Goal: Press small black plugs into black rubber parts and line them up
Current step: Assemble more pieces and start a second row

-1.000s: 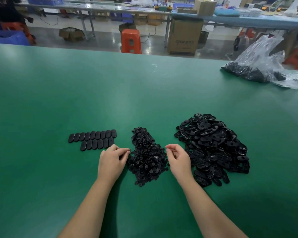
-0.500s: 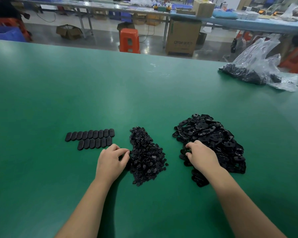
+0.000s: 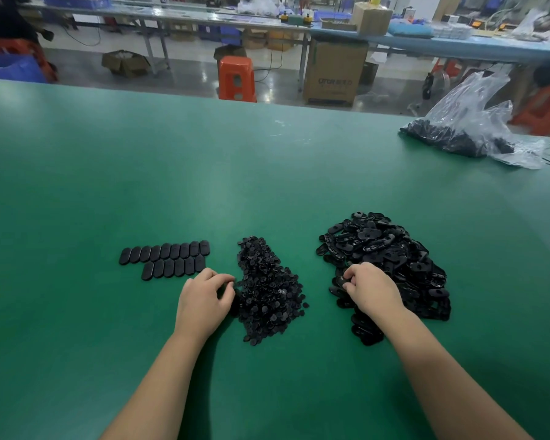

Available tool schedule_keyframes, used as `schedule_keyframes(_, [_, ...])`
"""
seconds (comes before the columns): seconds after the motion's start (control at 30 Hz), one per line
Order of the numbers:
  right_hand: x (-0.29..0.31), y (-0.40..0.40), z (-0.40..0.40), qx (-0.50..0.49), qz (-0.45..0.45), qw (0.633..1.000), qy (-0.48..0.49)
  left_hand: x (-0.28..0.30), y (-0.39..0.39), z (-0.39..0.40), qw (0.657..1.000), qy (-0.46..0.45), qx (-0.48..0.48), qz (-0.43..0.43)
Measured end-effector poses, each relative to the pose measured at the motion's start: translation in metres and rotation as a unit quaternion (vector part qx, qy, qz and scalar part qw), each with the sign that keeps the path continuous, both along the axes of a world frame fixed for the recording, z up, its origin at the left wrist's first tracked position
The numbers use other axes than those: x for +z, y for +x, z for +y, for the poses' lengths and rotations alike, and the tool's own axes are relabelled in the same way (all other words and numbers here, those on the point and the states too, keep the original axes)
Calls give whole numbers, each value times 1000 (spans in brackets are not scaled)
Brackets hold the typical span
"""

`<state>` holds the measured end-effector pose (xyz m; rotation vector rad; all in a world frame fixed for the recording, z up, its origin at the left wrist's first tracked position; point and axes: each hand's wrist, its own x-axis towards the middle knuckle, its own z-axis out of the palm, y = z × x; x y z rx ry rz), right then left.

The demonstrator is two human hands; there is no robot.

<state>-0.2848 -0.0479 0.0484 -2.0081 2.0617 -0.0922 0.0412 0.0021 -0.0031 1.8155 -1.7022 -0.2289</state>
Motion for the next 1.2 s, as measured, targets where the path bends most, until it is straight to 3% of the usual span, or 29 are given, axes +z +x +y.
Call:
schedule_keyframes(0.13, [4, 3, 3, -9, -5, 1000, -12, -1, 1, -1, 1000, 12, 2, -14])
schedule_keyframes(0.23, [11, 5, 7, -17, -48, 996, -71, -2, 2, -1, 1000, 16, 5, -15])
schedule_keyframes(0.33, [16, 11, 9, -38, -217, 970, -106, -2, 1, -1, 1000, 10, 10, -21])
schedule_keyframes(0.43, [19, 22, 14, -67, -417, 903, -83, -2, 0, -1, 999, 11, 16, -29])
schedule_keyframes(0.57, [9, 33, 19, -96, -541, 834, -58, -2, -1, -1, 999, 14, 20, -33])
schedule_keyframes(0.83, [-20, 56, 34, -97, -587, 801, -72, 2, -5, -1, 999, 20, 38, -32])
schedule_keyframes(1.2, [-41, 67, 39, -104, -576, 810, -45, 5, -3, 1, 999, 20, 46, -11])
